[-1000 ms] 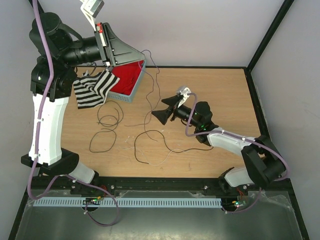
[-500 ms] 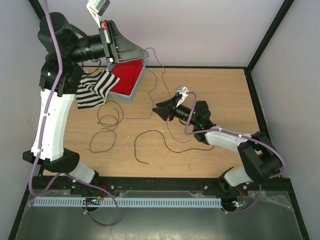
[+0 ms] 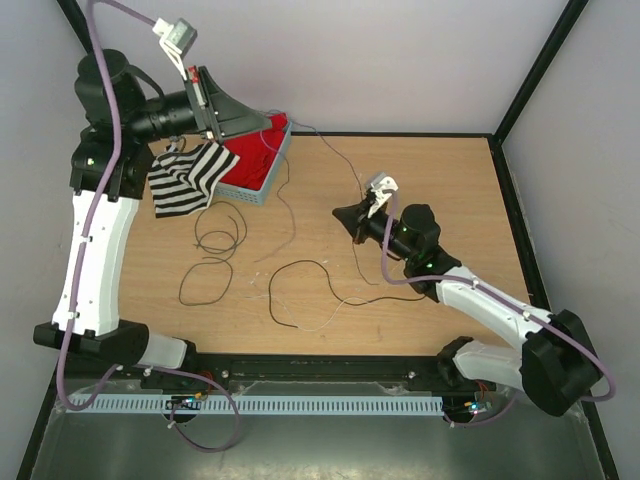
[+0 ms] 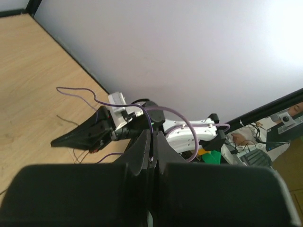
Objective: Zip-tie the wires
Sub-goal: Straighten the cable at the center of the board.
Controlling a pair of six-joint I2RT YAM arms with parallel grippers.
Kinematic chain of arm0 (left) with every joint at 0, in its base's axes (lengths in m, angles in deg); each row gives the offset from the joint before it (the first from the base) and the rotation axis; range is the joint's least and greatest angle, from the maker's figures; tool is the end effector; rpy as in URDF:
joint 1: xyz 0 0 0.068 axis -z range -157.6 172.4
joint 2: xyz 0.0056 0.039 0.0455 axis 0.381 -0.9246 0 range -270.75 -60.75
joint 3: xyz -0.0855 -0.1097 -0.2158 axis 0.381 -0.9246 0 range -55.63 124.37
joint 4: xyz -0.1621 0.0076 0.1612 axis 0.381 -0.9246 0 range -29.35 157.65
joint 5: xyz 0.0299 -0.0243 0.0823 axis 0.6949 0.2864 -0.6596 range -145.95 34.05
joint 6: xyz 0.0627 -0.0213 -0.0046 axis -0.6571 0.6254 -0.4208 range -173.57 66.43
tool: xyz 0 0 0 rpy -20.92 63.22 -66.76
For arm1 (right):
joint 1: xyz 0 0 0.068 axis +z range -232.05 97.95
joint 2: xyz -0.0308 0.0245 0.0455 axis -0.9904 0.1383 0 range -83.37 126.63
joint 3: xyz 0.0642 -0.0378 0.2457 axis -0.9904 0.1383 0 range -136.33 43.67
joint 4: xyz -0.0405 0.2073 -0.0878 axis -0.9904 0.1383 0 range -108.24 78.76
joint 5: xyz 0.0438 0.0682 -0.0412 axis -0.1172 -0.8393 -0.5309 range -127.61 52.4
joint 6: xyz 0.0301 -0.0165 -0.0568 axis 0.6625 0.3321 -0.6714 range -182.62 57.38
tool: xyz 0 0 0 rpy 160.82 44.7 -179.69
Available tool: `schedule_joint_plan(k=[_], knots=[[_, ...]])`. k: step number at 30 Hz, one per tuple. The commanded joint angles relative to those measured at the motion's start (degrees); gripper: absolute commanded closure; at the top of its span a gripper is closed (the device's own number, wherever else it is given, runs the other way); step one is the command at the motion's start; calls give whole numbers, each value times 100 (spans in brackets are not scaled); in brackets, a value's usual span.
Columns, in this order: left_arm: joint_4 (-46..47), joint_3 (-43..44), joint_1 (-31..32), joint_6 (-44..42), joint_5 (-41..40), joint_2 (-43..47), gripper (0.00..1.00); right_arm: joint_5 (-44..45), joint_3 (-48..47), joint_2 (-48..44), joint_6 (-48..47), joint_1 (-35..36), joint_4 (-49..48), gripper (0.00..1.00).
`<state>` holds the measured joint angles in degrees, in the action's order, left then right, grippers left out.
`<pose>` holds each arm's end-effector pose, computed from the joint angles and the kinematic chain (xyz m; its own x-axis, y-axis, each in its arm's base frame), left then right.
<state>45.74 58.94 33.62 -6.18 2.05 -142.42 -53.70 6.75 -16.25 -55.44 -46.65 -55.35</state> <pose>0.2146 -0.0881 0.5419 -0.5503 -0.2884 -0.7836 0.7603 0.2149 -0.6130 0.2026 0.1618 0.3028 -0.0001 0.1471 -0.9891 -0.7871 0.6101 0.0909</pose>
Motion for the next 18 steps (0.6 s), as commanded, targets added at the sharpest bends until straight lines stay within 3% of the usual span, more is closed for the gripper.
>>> schedule_joint_plan(k=[1,8,18], knots=[[-227,-557,-33,-708,-34,300,100,882,-287,-241,-597,-146,1746,100],[-1730,-999,14,-2118,-946,597,100,1746,-711,-571,-987,-584,3134,100],[-2856,-1804,19,-3273,-2755,1304,100,1852,-1591,-462,-1551,-570,4629,100]])
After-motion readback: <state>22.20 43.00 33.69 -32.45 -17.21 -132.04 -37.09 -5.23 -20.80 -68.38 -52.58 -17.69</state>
